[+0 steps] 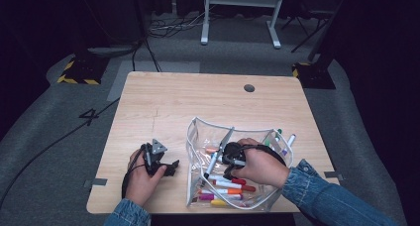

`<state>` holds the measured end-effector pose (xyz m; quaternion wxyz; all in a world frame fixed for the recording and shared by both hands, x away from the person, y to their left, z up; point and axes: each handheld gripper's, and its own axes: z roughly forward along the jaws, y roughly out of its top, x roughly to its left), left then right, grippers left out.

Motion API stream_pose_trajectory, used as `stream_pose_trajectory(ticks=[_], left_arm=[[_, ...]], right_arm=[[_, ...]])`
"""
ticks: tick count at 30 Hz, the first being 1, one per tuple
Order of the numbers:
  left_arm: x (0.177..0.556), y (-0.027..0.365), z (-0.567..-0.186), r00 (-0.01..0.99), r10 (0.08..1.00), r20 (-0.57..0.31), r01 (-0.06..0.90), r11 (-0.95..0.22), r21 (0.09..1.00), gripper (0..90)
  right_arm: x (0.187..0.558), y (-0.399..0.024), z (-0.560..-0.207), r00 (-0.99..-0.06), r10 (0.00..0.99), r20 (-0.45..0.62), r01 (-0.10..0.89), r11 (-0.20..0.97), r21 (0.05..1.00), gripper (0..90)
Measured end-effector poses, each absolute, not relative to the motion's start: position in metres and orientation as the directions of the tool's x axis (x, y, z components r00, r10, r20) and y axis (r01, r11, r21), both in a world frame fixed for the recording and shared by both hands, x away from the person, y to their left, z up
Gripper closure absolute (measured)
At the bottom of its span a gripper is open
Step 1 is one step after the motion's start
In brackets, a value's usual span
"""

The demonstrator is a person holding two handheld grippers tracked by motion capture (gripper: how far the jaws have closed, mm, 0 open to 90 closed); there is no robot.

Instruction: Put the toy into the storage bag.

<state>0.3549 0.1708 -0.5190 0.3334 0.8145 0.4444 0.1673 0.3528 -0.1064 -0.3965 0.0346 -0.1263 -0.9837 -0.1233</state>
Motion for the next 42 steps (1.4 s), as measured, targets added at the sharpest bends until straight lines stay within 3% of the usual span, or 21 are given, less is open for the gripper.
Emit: stream_pose_trajectory(ticks=[3,5,12,19,26,34,37,42], left_arm=[[0.355,0.171,-0.519,0.549,0.835,-0.024,0.613,-0.383,0.692,9.8],[0.355,0.171,-0.519,0.549,0.835,-0.024,0.613,-0.382,0.692,9.8],[0.355,0.171,-0.519,0.549,0.835,-0.024,0.612,-0.383,0.692,9.8],[0.355,0.171,-0.519,0.549,0.835,-0.024,0.612,-0.383,0.692,9.8],[0.355,0.171,-0.519,0.549,0.835,-0.024,0.612,-0.383,0.692,9.8],[0.355,0.171,-0.519,0.548,0.836,-0.023,0.613,-0.383,0.691,9.8],[0.354,0.171,-0.519,0.546,0.837,-0.022,0.615,-0.383,0.690,10.1],[0.354,0.171,-0.519,0.545,0.838,-0.018,0.612,-0.383,0.692,10.3]], right_arm=[[0.351,-0.108,-0.395,-0.963,0.253,0.091,0.268,0.933,0.239,73.8],[0.351,-0.110,-0.390,-0.961,0.261,0.096,0.277,0.922,0.269,65.8],[0.353,-0.130,-0.357,-0.944,0.319,0.078,0.317,0.821,0.476,47.3],[0.354,-0.162,-0.311,-0.919,0.392,0.038,0.331,0.716,0.614,48.0],[0.364,-0.212,-0.287,-0.847,0.532,-0.004,0.402,0.644,0.651,50.7],[0.384,-0.276,-0.297,-0.726,0.688,0.012,0.514,0.530,0.675,50.0],[0.391,-0.296,-0.308,-0.690,0.723,0.022,0.542,0.497,0.678,53.8],[0.401,-0.321,-0.332,-0.610,0.791,0.035,0.612,0.444,0.654,49.8]])
